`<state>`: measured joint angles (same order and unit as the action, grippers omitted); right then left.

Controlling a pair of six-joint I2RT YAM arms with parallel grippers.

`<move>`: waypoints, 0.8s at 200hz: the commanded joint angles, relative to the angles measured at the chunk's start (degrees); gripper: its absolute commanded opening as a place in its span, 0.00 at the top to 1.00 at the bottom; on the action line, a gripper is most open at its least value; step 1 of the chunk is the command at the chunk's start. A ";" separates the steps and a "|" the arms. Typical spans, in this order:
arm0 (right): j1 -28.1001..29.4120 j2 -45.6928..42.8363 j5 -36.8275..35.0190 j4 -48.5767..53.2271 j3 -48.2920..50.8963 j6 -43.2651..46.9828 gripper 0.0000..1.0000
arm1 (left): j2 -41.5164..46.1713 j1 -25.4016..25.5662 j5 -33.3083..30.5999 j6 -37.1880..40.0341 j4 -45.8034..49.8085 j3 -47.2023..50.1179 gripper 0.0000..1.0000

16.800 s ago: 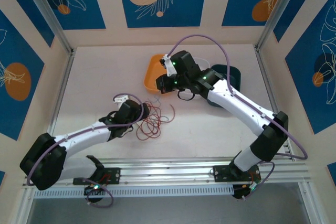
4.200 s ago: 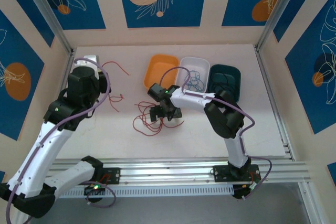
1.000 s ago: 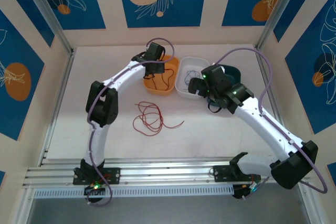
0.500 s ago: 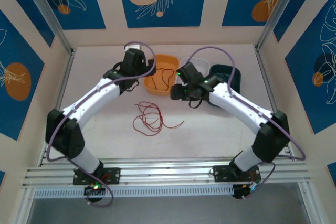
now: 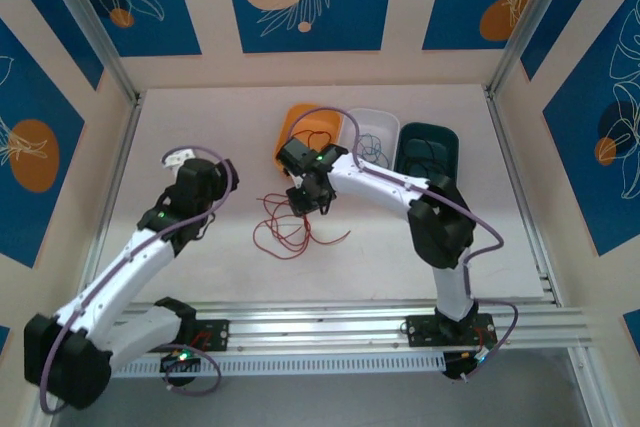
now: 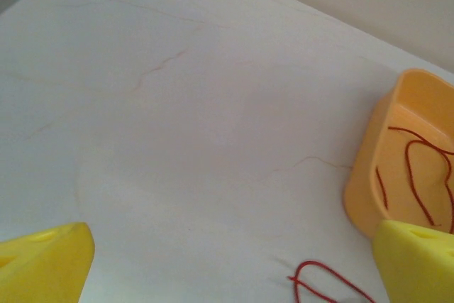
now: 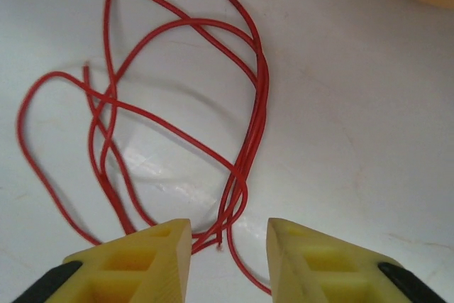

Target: Untangle the cables

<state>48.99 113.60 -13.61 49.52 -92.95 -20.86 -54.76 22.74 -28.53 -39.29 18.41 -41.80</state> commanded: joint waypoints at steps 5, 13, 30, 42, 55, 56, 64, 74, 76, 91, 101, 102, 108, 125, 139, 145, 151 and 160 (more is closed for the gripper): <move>-0.10 3.62 2.88 3.29 -3.88 5.48 0.69 | 7.68 -1.29 -4.69 -3.52 5.68 5.36 0.00; 0.02 4.63 2.82 3.47 -4.56 6.25 0.70 | 9.89 -1.39 -5.41 -4.35 6.92 6.81 0.00; 0.14 6.31 2.47 3.57 -5.63 7.71 0.70 | 14.33 -1.64 -7.07 -6.62 9.47 9.41 0.00; 0.20 7.26 2.05 3.66 -6.22 8.52 0.70 | 16.70 -1.74 -7.58 -7.70 10.53 10.76 0.00; 0.22 8.15 1.58 3.85 -6.81 9.11 0.71 | 18.35 -1.82 -8.01 -8.34 10.91 11.73 0.00; 0.22 8.22 1.57 3.89 -6.85 9.14 0.71 | 18.45 -1.78 -8.02 -8.39 10.97 11.82 0.00; 0.23 8.72 1.63 3.98 -7.06 9.39 0.71 | 18.85 -1.91 -8.12 -8.67 10.94 12.11 0.00; 0.30 9.20 1.78 3.91 -7.25 9.68 0.71 | 18.86 -1.92 -8.29 -8.70 10.89 12.21 0.00; 0.38 9.30 1.82 3.89 -7.27 9.78 0.71 | 18.83 -1.98 -8.29 -8.68 10.88 12.23 0.00; 0.57 10.11 2.05 3.94 -7.51 10.05 0.71 | 18.17 -1.99 -8.38 -8.65 10.60 12.21 0.00; 0.78 10.62 2.18 4.02 -7.68 10.18 0.71 | 17.42 -2.00 -8.14 -8.70 10.34 12.12 0.00; 0.77 10.69 2.22 4.06 -7.69 10.21 0.71 | 17.33 -2.00 -8.13 -8.70 10.29 12.11 0.00; 0.91 10.91 2.14 4.01 -7.85 10.27 0.71 | 16.93 -2.08 -7.97 -8.72 10.12 12.04 0.00; 1.32 11.75 2.05 4.05 -8.00 10.46 0.71 | 15.78 -2.09 -7.51 -8.80 9.58 12.04 0.00; 1.63 12.38 1.90 4.07 -8.36 10.66 0.71 | 14.92 -2.09 -7.08 -8.96 9.19 12.02 0.00; 1.77 12.74 1.76 4.10 -8.54 10.75 0.71 | 14.59 -2.09 -6.95 -9.03 8.97 12.08 0.00; 1.85 13.09 1.59 4.22 -8.77 10.80 0.71 | 14.30 -2.11 -6.82 -9.04 8.92 12.10 0.00; 1.94 13.67 1.40 4.45 -9.20 10.80 0.71 | 13.88 -2.12 -6.71 -9.11 8.72 12.11 0.00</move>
<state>50.22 125.38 -12.84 52.34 -99.53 -11.14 -40.29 21.41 -35.16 -47.70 28.05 -30.09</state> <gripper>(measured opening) 0.294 0.998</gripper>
